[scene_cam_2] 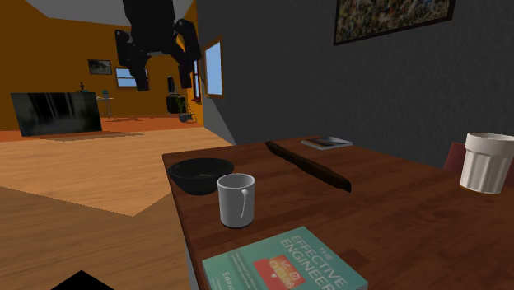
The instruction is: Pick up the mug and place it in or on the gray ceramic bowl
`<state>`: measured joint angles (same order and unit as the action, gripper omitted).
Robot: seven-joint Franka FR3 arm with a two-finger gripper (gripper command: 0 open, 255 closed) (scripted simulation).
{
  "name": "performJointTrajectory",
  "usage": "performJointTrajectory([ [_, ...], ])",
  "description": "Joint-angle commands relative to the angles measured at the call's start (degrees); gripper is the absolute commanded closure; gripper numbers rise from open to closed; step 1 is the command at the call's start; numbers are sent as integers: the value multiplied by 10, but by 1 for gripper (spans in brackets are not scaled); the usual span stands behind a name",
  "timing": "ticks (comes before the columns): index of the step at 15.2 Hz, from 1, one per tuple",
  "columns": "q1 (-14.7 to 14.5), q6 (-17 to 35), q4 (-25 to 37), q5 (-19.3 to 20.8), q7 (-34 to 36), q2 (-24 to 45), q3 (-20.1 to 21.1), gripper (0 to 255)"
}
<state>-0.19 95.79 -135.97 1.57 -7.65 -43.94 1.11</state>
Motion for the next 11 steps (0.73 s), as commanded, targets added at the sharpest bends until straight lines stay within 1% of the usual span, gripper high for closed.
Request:
performJointTrajectory([
  [1, 0, 0, 0, 0, 0, 0, 0, 0],
  [6, 9, 94, -45, 7, 8, 58, -4, 0],
  [11, 19, 189, -71, 16, 18, 136, -8, 0],
])
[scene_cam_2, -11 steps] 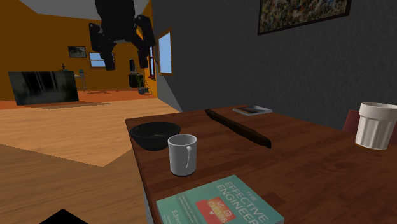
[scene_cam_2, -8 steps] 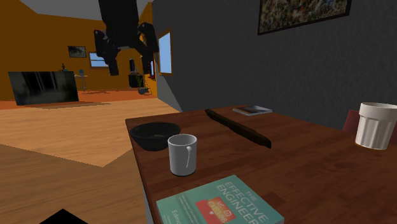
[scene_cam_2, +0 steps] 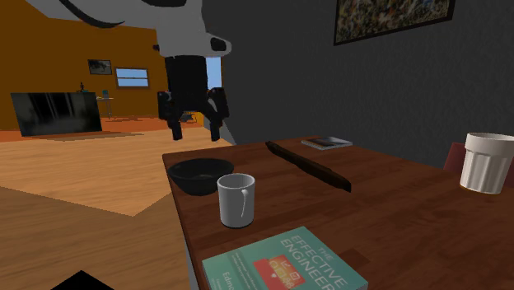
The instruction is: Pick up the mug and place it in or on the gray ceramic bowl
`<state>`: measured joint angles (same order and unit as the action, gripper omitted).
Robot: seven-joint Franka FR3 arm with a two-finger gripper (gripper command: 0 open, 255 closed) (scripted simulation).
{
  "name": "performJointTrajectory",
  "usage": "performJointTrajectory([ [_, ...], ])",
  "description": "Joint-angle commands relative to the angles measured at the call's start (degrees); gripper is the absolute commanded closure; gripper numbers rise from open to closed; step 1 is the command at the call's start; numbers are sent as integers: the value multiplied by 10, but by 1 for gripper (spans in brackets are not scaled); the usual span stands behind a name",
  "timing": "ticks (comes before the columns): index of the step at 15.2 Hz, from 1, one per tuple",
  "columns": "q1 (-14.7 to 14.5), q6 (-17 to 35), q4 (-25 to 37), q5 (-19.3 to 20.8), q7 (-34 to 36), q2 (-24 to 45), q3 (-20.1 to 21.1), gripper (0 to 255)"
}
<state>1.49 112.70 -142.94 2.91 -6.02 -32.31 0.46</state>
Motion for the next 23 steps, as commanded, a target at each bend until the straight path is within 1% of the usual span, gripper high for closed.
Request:
performJointTrajectory([
  [1, 5, 39, -4, 4, 4, 37, -2, 0],
  [7, 18, 147, -4, 16, 17, 156, -7, 0],
  [15, 21, 218, -31, 22, 21, 200, -10, 0],
  [23, 21, 218, -31, 22, 21, 200, -10, 0],
])
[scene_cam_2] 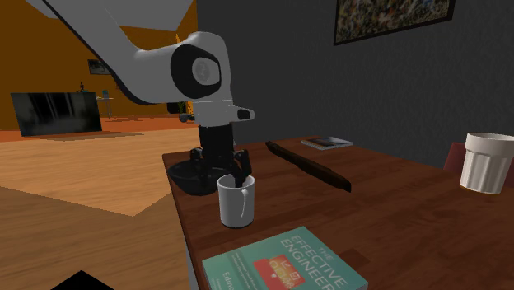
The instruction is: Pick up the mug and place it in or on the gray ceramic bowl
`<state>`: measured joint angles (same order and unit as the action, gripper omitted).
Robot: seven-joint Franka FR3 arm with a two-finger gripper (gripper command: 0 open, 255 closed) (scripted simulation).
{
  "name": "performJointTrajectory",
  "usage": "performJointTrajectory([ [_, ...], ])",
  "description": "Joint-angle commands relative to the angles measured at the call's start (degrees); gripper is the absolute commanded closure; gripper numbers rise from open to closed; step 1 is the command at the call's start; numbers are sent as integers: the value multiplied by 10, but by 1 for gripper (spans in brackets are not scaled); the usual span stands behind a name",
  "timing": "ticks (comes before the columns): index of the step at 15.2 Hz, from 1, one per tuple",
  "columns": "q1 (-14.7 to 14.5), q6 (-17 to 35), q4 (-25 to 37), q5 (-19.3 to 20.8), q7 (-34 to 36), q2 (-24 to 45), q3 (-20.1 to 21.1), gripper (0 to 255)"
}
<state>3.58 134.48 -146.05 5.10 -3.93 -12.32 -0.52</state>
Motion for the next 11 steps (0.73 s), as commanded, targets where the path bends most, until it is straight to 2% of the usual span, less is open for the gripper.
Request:
performJointTrajectory([
  [1, 0, 0, 0, 0, 0, 0, 0, 255],
  [11, 0, -9, 3, -1, -1, -6, 0, 255],
])
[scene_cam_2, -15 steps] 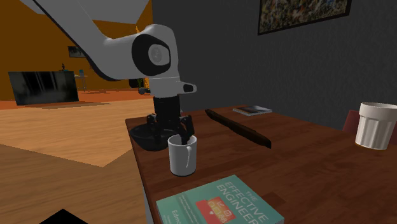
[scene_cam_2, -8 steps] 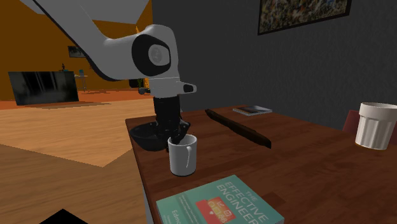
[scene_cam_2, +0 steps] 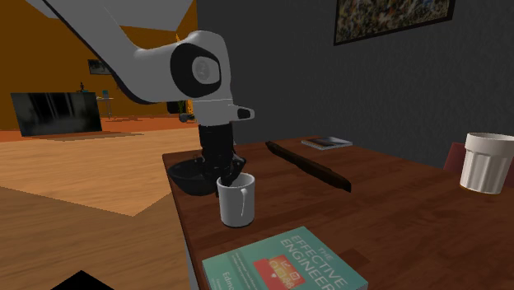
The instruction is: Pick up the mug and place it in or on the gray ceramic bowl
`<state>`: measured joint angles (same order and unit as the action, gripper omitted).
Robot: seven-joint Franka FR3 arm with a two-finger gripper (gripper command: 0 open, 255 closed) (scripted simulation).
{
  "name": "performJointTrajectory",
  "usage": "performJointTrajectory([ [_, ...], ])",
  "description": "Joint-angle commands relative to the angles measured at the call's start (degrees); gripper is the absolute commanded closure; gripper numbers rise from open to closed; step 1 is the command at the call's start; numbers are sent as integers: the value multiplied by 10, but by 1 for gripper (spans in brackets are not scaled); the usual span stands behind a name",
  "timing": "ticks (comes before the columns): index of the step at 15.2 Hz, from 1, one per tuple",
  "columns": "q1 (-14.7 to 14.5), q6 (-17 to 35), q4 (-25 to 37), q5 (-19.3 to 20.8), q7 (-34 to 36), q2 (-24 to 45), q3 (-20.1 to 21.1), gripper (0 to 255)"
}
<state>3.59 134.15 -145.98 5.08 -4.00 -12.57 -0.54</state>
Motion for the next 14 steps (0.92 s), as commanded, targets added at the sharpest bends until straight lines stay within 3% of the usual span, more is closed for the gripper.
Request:
performJointTrajectory([
  [1, 0, -14, 6, -1, -1, -8, 0, 255],
  [14, -3, -125, 62, -7, -9, -63, 1, 255],
])
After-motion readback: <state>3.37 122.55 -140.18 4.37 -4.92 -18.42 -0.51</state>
